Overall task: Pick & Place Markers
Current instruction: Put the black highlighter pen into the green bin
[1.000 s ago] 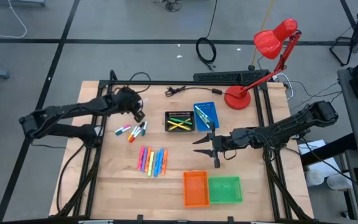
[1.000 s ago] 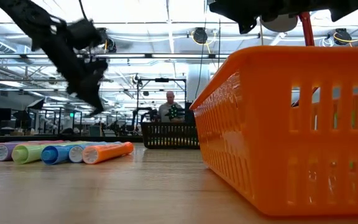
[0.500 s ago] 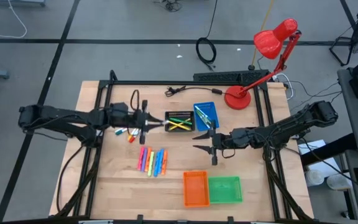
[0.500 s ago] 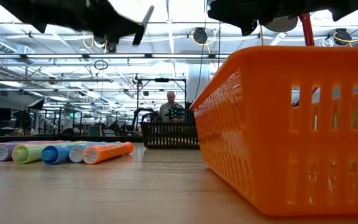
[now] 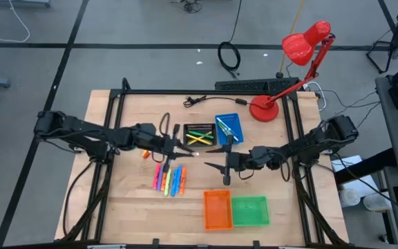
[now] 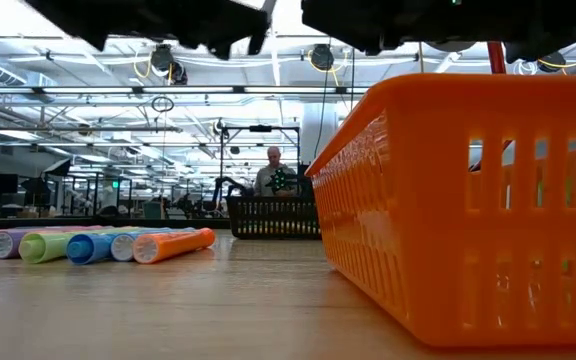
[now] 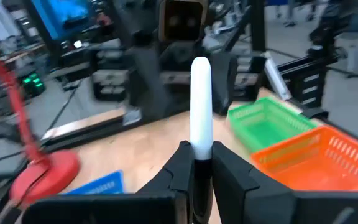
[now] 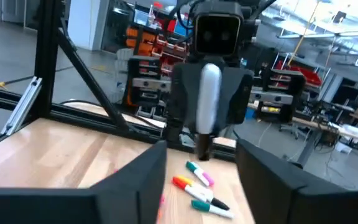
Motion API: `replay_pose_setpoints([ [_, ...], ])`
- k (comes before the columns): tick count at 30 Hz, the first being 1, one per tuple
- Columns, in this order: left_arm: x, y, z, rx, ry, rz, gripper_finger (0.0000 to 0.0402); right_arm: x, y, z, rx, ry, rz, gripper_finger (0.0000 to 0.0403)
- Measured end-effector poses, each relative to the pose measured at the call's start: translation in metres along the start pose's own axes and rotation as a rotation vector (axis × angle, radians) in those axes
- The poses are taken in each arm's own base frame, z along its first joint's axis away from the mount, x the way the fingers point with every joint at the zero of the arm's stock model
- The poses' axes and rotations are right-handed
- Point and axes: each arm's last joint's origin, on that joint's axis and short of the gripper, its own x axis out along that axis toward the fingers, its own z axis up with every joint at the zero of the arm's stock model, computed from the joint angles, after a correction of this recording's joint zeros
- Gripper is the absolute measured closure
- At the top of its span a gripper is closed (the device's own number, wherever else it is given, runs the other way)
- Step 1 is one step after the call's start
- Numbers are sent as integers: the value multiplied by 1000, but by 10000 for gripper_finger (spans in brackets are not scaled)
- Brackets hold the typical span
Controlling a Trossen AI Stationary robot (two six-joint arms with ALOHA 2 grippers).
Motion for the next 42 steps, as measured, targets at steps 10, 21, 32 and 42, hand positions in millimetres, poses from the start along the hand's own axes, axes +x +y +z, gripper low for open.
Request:
replay_pose_setpoints([
  [10, 36, -1, -4, -1, 36, -75, 364, -1, 3, 5, 52, -54, 48, 161],
  [21, 42, -2, -2, -3, 26, -103, 364, -1, 4, 5, 61, -60, 96, 246],
  [32, 42, -2, -2, -4, 25, -104, 364, 0, 3, 4, 75, -62, 144, 353],
  [42, 42, -1, -2, -24, 27, -103, 364, 0, 3, 4, 29, -65, 142, 384],
])
